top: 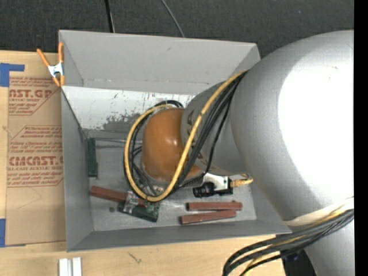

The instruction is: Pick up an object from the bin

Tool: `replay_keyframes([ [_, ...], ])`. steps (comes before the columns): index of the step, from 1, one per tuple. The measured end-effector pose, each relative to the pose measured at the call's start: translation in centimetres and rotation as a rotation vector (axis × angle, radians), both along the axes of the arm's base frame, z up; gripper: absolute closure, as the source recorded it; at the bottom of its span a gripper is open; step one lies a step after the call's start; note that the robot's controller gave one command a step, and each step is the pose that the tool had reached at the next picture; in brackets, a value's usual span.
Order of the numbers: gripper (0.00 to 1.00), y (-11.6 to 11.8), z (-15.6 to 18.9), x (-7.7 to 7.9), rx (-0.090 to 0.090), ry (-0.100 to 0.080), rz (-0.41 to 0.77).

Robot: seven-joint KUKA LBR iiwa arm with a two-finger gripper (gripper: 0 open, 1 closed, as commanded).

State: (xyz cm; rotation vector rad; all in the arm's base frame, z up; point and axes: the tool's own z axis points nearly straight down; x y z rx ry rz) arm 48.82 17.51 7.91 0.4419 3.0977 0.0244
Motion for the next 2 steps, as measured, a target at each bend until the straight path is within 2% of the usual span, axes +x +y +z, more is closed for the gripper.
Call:
replay_keyframes([
  [2,1.0,-0.2,3.6,-0.2,-0.013,0.015,0.001],
])
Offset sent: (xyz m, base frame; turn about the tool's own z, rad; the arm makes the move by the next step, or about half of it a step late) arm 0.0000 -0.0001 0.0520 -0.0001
